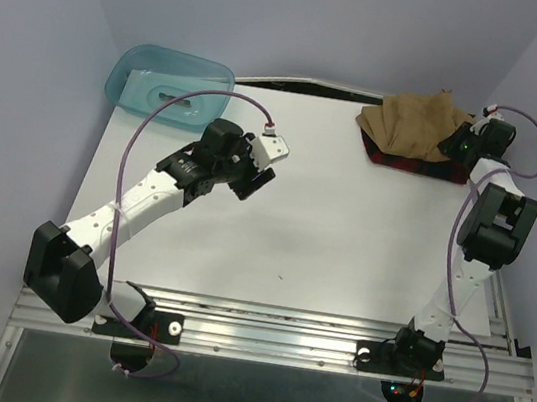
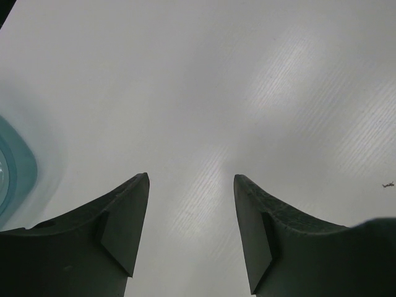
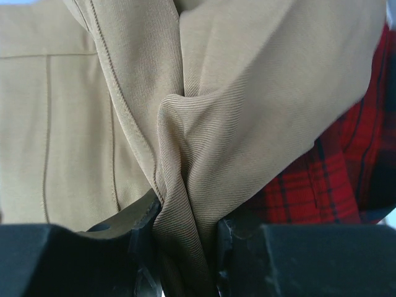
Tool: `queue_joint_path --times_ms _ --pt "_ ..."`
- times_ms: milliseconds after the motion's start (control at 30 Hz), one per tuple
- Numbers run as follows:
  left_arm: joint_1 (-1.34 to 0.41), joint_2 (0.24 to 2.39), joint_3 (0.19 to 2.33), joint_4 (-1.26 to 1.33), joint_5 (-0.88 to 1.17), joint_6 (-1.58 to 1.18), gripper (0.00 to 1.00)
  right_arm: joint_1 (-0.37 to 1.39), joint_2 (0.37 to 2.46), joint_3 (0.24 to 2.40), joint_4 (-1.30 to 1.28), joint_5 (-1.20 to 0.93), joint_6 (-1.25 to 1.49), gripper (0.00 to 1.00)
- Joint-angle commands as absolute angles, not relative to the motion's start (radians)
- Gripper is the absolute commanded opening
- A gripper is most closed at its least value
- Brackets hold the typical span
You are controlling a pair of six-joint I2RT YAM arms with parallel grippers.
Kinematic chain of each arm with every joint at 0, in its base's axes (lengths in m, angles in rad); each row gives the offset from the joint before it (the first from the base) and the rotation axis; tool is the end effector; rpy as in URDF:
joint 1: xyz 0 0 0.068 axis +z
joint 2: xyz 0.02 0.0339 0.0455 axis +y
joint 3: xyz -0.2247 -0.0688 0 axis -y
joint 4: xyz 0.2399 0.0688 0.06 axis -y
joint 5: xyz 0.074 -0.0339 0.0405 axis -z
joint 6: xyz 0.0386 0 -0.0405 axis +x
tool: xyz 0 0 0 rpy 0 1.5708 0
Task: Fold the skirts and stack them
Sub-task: Neatly place the folded skirt to the corner
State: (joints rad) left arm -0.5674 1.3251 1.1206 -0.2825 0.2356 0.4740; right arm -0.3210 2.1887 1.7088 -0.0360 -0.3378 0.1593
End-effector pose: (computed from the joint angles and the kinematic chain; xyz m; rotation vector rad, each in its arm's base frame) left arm 0.2574 -0.1747 0.2893 1.1473 1.7068 -0.3002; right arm 0.4659 -0.1414 0.1846 0.2904 2.0440 0.2525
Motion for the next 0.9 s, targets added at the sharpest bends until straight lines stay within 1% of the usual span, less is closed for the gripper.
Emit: queue_joint_path --times_ms 0,100,133,167,200,267,300,333,433,467,667,767,867 --pt "-0.563 1.333 1.163 -0.29 0.242 0.482 0.68 -0.334 2.201 1.664 0.051 -0.36 0.258 0.06" --pt "-0.563 1.341 1.167 -0.291 0.241 0.479 0.68 -0.344 2.206 1.654 0.049 -0.347 0.284 0.23" --pt "-0.563 1.342 1.169 -0.293 0.239 0.479 0.68 -0.344 2.201 1.649 0.049 -0.331 0.287 0.28" --pt "-0.563 1.342 1.169 -0.293 0.238 0.48 0.68 -0.353 2.197 1.646 0.049 -0.322 0.29 0.36" --pt "-0.563 1.342 1.167 -0.293 0.238 0.479 0.68 -0.353 2.183 1.643 0.049 -0.296 0.29 0.43" --pt "-0.561 1.341 1.166 -0.29 0.238 0.476 0.68 -0.353 2.169 1.637 0.046 -0.276 0.284 0.63" --pt "-0.561 1.341 1.164 -0.285 0.238 0.466 0.68 -0.353 2.16 1.635 0.04 -0.258 0.275 0.66" --pt "-0.558 1.341 1.164 -0.284 0.238 0.462 0.68 -0.353 2.145 1.637 0.034 -0.244 0.269 0.76" --pt "-0.549 1.344 1.172 -0.288 0.248 0.446 0.72 -0.362 2.12 1.651 0.003 -0.197 0.244 0.93" --pt "-0.542 1.35 1.177 -0.293 0.255 0.442 0.75 -0.362 2.103 1.664 -0.033 -0.171 0.233 1.0" --pt "-0.476 1.355 1.201 -0.311 0.327 0.384 0.78 -0.362 1.982 1.681 -0.112 -0.14 0.152 1.0" --pt "-0.453 1.35 1.206 -0.304 0.357 0.364 0.79 -0.362 1.93 1.687 -0.158 -0.193 0.121 1.0" --pt "-0.416 1.332 1.193 -0.279 0.409 0.336 0.81 -0.362 1.858 1.675 -0.182 -0.3 0.068 1.0"
